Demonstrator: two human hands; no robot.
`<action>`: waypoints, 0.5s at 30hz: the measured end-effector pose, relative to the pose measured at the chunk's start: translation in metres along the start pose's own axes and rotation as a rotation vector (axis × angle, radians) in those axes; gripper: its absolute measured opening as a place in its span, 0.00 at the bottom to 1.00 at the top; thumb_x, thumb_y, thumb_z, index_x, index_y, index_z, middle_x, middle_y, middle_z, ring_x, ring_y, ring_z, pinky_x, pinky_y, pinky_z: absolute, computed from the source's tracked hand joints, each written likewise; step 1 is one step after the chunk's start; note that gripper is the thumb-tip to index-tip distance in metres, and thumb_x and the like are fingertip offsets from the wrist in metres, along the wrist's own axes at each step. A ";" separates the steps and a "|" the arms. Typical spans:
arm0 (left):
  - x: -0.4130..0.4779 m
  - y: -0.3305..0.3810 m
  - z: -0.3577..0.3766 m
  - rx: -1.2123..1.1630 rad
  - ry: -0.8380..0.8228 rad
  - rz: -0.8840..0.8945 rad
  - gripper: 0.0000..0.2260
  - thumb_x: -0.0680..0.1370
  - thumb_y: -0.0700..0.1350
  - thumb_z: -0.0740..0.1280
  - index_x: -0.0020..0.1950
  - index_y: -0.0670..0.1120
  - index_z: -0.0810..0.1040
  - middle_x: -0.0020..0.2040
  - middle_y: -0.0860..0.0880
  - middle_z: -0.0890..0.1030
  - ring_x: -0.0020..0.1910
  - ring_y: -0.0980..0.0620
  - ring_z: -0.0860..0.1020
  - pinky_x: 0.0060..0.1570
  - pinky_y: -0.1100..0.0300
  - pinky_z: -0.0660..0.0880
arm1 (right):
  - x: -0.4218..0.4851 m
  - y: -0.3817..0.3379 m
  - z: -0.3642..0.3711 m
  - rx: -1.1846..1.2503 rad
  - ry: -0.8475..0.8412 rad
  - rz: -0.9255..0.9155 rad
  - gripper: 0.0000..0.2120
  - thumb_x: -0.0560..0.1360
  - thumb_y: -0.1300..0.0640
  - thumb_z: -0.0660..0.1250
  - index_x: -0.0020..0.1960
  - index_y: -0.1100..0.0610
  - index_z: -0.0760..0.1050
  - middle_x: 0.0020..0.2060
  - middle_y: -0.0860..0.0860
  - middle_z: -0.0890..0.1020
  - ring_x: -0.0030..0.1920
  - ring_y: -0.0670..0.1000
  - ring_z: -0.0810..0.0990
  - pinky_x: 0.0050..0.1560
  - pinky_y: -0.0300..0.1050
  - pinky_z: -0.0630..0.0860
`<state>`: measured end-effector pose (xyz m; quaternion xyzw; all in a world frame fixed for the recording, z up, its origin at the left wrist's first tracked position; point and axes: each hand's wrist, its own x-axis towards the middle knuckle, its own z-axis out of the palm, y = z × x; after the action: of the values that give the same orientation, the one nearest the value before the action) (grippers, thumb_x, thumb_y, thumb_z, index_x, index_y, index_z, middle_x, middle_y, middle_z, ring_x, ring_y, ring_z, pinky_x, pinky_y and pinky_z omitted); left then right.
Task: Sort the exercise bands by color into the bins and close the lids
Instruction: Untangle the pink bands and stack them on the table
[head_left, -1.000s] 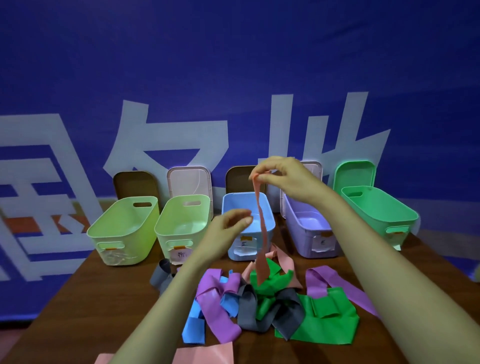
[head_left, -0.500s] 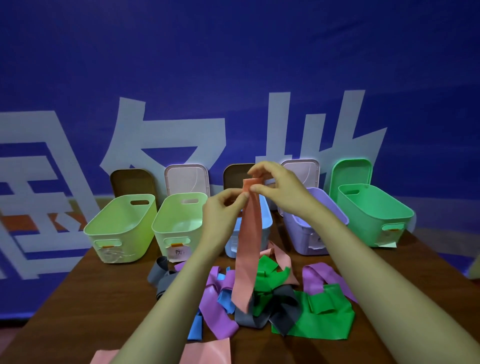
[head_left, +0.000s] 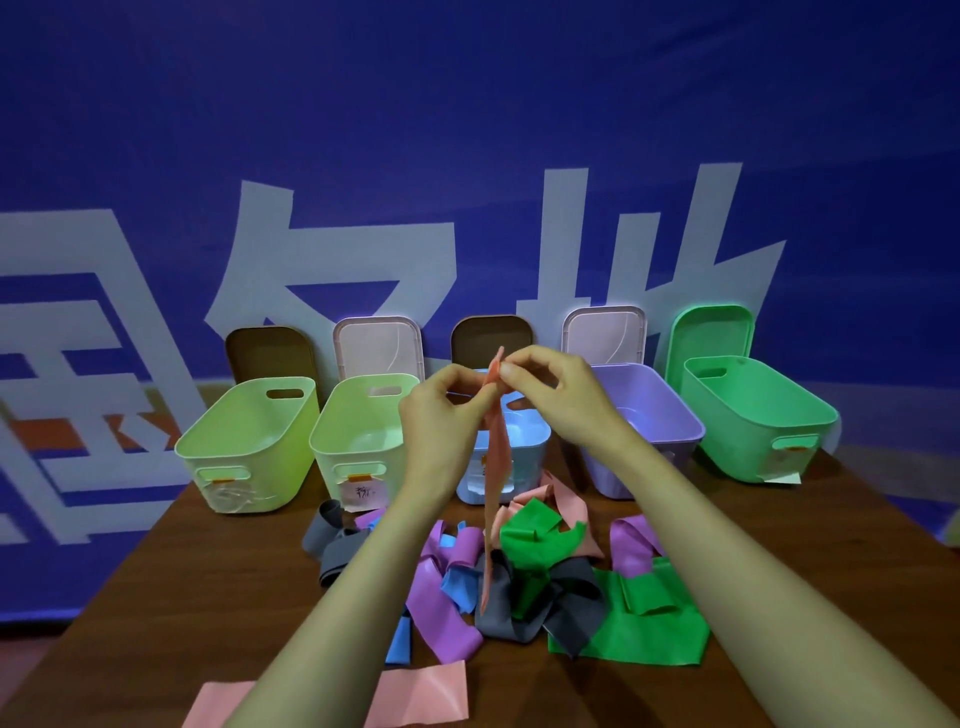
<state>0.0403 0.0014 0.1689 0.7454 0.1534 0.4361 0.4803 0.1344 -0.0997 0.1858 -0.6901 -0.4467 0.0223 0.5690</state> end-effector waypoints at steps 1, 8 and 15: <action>0.000 0.001 0.000 -0.011 -0.001 -0.003 0.05 0.73 0.44 0.72 0.41 0.43 0.81 0.34 0.49 0.82 0.35 0.53 0.81 0.37 0.56 0.81 | -0.001 -0.001 0.000 -0.014 -0.007 -0.004 0.06 0.77 0.56 0.64 0.50 0.56 0.79 0.42 0.48 0.81 0.45 0.45 0.80 0.41 0.32 0.77; 0.004 -0.006 -0.004 0.053 0.014 0.009 0.09 0.71 0.45 0.74 0.38 0.40 0.78 0.32 0.49 0.80 0.32 0.51 0.80 0.33 0.62 0.79 | -0.006 -0.004 -0.001 0.123 -0.136 0.065 0.07 0.77 0.60 0.64 0.52 0.58 0.80 0.46 0.53 0.83 0.47 0.45 0.82 0.43 0.34 0.77; 0.002 -0.018 -0.008 0.032 -0.076 -0.038 0.10 0.70 0.42 0.74 0.38 0.39 0.76 0.32 0.50 0.80 0.31 0.56 0.77 0.34 0.64 0.74 | 0.002 0.013 0.010 0.054 0.009 0.171 0.09 0.79 0.60 0.59 0.41 0.51 0.73 0.36 0.50 0.78 0.41 0.49 0.78 0.47 0.47 0.78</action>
<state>0.0386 0.0161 0.1562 0.7659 0.1561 0.3956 0.4822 0.1380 -0.0900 0.1725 -0.7104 -0.3827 0.0796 0.5853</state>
